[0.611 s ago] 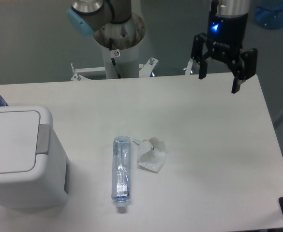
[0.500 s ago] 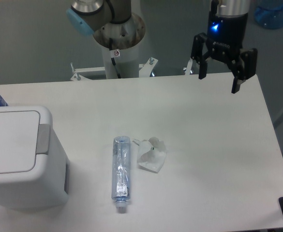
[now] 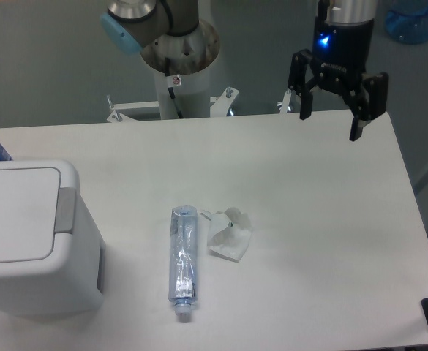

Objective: Open the trash can

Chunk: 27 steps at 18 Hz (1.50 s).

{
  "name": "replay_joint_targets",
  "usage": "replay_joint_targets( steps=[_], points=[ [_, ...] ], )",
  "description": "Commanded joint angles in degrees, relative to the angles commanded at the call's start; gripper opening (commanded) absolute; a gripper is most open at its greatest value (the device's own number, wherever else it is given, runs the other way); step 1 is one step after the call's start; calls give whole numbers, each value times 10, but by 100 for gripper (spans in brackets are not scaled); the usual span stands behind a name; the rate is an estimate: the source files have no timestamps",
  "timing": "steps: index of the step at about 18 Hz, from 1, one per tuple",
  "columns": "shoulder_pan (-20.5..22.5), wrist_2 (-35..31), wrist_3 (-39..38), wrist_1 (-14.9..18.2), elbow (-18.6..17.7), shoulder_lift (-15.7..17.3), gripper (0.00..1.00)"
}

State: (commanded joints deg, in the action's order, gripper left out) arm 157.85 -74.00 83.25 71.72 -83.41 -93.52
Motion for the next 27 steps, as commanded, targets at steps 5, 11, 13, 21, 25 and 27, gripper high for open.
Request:
replay_joint_targets(
  steps=[5,11,13,21,25,27],
  points=[
    [-32,1,-76,-10,2,-4,100],
    [-88,4,-209,-42,-3,-9,100],
    [-108,4,-265,-50,-5,-11,100],
    [-212,2,-435,-98,-22,-22,100],
    [-247,2,-505,-109,-22,-29,100],
    [-264,2,-555,-127,-22,-35,100]
  ],
)
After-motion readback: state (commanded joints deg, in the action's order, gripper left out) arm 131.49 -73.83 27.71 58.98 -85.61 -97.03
